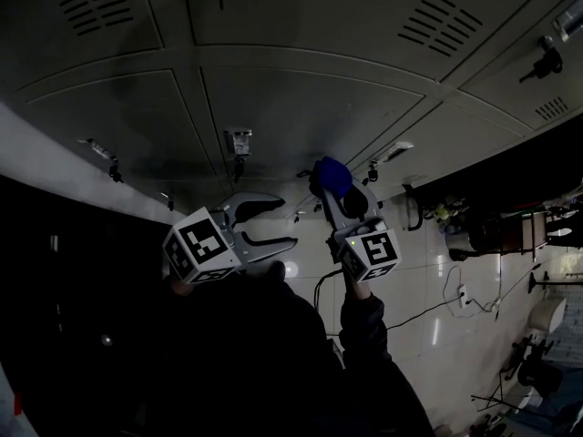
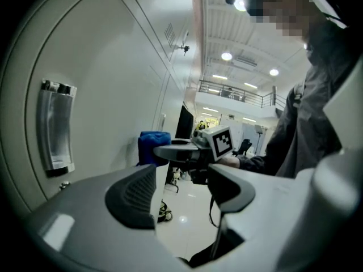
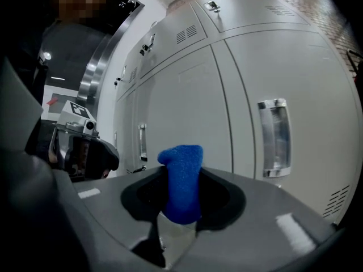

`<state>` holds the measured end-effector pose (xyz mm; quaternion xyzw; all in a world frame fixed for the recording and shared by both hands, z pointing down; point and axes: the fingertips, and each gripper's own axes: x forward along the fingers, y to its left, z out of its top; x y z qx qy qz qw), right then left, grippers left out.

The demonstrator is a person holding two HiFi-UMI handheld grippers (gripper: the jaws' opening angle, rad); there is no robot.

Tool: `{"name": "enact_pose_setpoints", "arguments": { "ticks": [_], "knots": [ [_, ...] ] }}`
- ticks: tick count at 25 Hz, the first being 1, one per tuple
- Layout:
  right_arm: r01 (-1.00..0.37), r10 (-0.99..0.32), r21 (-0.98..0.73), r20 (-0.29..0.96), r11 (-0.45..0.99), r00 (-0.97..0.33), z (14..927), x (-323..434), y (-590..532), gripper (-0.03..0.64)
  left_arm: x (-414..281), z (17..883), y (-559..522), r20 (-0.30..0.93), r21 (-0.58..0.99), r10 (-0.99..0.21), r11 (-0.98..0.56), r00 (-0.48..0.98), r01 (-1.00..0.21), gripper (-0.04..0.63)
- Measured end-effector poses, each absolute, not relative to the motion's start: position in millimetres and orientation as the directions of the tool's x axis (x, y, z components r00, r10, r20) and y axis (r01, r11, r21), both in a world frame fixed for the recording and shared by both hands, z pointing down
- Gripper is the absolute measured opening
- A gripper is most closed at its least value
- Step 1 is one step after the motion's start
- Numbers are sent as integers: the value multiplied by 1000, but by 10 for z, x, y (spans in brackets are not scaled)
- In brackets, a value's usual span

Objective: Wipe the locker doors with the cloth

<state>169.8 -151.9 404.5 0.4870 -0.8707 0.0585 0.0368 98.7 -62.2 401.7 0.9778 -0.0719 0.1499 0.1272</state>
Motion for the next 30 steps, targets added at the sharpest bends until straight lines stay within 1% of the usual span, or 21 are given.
{"name": "enact_pose_setpoints", "arguments": {
  "ticks": [8, 14, 20, 30],
  "knots": [
    [-800, -786, -82, 150, 594, -600, 4319, 945, -1494, 126, 545, 4090, -600, 315, 239, -136, -947, 939, -216, 264],
    [-778, -764, -87, 151, 622, -627, 4419, 563, -1594, 126, 193, 4102, -625, 316, 236, -170, -939, 933, -251, 262],
    [-769, -756, -114, 142, 629, -639, 4508, 384, -1694, 127, 25, 4138, -654, 325, 241, -185, -932, 928, -270, 262],
    [-769, -762, -122, 104, 628, -639, 4536, 441, -1748, 127, 140, 4149, -676, 351, 232, -158, -940, 923, -249, 264]
  ]
}}
